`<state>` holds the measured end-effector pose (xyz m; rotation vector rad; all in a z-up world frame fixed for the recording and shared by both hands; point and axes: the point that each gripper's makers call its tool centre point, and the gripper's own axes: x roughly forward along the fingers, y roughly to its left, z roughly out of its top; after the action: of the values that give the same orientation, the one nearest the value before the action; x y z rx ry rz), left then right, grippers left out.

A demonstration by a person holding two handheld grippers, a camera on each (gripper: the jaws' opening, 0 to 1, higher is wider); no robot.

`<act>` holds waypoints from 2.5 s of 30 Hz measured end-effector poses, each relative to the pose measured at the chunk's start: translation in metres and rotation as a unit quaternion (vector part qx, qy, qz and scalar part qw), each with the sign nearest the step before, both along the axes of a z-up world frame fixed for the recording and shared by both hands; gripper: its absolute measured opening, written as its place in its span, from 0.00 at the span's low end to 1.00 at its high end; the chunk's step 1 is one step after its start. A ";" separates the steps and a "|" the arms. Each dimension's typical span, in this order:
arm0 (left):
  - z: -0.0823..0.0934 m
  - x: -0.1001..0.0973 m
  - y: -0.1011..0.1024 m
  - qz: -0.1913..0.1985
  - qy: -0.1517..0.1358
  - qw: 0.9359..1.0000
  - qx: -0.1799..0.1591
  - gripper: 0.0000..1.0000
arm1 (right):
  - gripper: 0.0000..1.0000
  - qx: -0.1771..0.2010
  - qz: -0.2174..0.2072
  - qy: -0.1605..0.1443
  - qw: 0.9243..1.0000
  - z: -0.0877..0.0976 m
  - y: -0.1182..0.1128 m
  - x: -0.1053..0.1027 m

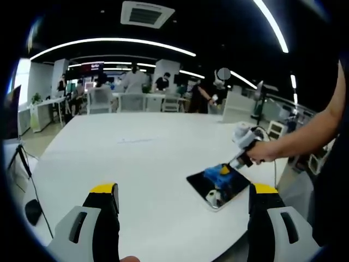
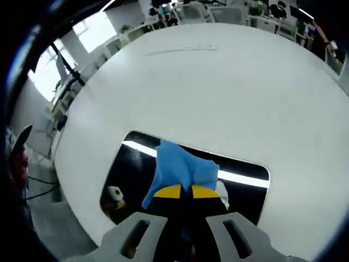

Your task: Wipe the mirror surface with the cleaning cloth until all visible marks leave the cleaned area.

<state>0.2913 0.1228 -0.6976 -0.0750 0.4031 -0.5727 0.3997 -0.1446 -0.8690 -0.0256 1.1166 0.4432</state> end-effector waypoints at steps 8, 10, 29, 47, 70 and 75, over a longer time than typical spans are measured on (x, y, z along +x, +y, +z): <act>-0.002 -0.003 0.001 0.005 0.005 1.000 0.003 0.99 | 0.00 -0.008 0.011 -0.009 1.000 0.004 0.003 0.011; -0.002 -0.003 0.001 0.006 0.007 1.000 0.003 0.99 | 0.00 -0.008 0.009 -0.010 1.000 0.004 0.003 0.018; -0.004 -0.006 -0.005 0.013 0.012 1.000 0.000 0.99 | 0.00 0.002 0.004 -0.014 1.000 -0.002 0.004 0.039; 0.006 -0.005 -0.013 0.016 0.001 1.000 0.000 0.99 | 0.00 -0.013 -0.004 -0.007 1.000 0.004 -0.026 0.029; 0.008 -0.001 -0.055 0.025 0.013 0.999 0.021 0.99 | 0.00 0.011 -0.009 0.010 1.000 0.000 -0.048 0.031; 0.007 -0.003 -0.065 0.032 0.002 0.999 0.025 0.99 | 0.00 0.012 0.005 0.012 1.000 0.002 -0.047 0.028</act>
<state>0.2878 0.0580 -0.6907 -0.0401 0.4179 -0.4998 0.4281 -0.1917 -0.8671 -0.0043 1.1351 0.4671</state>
